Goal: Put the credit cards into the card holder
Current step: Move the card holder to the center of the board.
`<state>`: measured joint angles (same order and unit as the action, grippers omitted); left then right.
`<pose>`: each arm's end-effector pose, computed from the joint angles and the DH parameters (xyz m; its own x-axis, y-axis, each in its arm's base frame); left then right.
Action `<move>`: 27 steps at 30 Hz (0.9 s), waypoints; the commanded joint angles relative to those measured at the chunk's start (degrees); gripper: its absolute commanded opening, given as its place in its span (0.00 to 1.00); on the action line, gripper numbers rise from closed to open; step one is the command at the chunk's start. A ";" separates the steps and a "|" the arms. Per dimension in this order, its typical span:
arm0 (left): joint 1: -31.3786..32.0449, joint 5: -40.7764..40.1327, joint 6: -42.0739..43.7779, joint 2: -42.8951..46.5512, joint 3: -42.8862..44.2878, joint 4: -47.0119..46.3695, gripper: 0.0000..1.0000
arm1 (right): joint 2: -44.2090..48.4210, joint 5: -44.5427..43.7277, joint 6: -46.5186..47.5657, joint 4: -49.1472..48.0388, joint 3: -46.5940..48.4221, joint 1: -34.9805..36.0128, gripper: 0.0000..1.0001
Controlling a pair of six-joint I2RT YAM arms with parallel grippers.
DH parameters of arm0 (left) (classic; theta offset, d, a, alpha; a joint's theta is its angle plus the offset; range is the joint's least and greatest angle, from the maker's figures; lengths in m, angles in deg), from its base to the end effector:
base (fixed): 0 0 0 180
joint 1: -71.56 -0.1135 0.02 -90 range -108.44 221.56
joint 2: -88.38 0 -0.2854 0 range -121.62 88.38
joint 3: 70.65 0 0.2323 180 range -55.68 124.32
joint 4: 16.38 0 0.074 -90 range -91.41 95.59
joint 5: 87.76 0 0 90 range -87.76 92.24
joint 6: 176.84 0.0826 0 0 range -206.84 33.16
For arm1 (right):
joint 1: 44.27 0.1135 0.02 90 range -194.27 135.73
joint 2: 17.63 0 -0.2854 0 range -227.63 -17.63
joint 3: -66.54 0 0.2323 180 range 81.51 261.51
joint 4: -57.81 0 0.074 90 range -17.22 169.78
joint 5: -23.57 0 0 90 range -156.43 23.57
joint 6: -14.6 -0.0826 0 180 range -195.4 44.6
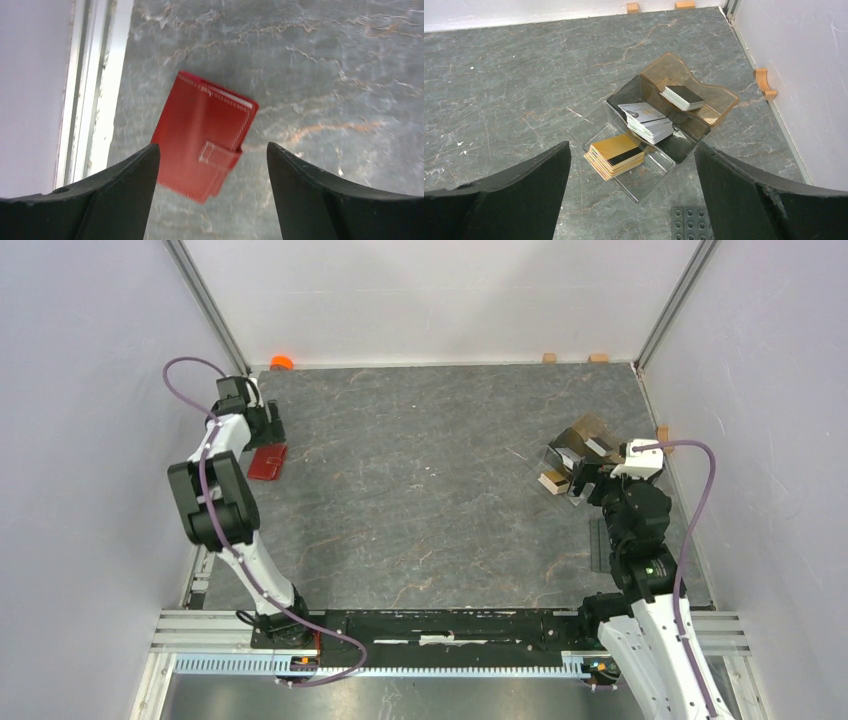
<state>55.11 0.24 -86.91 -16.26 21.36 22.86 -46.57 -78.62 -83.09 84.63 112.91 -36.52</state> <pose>0.3977 0.1204 0.2157 -0.7540 -0.2239 -0.6175 -0.3046 0.9521 0.0267 0.1456 0.0022 0.2959 -0.1502 0.1116 -0.9823 0.0956 0.9906 0.0979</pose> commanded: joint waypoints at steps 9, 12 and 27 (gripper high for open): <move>1.46 -4.76 11.88 -14.45 11.29 6.14 0.93 | -1.48 -0.63 0.90 -1.49 2.30 0.07 0.98; 2.61 -4.12 12.19 -15.43 10.11 6.14 0.95 | -1.66 -0.52 0.86 -1.78 2.03 0.01 0.98; 13.68 -17.70 11.75 -11.06 0.95 4.92 0.13 | 0.77 -1.14 0.78 -1.10 2.01 0.06 0.98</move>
<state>66.26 -14.97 -75.02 -29.61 27.39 25.90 -46.88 -78.75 -82.84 84.48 112.91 -36.52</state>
